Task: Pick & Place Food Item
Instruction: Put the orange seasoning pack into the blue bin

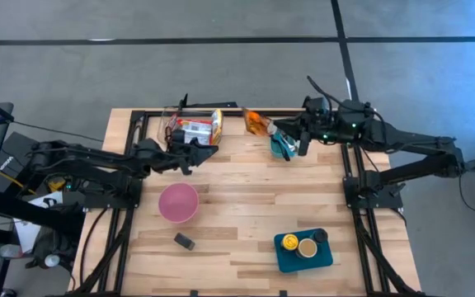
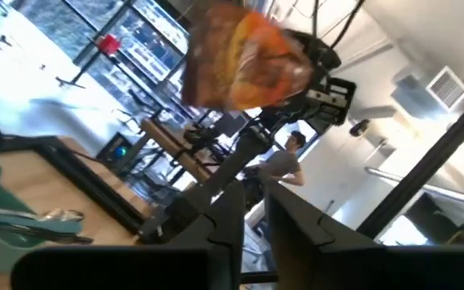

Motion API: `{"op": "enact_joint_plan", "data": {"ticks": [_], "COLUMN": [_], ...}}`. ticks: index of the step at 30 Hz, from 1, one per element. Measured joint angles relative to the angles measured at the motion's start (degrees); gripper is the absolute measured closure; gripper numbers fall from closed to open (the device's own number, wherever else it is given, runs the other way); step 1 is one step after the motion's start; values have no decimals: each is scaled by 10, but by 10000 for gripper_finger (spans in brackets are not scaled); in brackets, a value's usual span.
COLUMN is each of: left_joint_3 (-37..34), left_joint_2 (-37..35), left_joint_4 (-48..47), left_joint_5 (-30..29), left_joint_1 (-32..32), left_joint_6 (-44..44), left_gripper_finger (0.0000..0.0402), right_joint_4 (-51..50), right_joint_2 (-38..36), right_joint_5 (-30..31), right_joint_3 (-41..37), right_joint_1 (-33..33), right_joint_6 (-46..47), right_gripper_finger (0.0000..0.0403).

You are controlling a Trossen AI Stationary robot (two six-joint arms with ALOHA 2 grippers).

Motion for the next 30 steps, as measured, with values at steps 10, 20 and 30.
{"op": "enact_joint_plan", "data": {"ticks": [10,20,30], "left_joint_3": [1,1,1], "left_joint_2": [60,70,70], "left_joint_4": [88,114,132], "left_joint_5": [51,53,52], "left_joint_1": [19,19,19], "left_joint_6": [-63,-64,-78], "left_gripper_finger": [273,265,246], "right_joint_4": [73,151,182], "right_joint_2": [53,89,101], "right_joint_5": [-17,-45,-60], "right_joint_3": [0,0,0], "right_joint_1": [13,18,27], "right_joint_6": [-1,-15,12], "right_gripper_finger": [403,403,403]}}
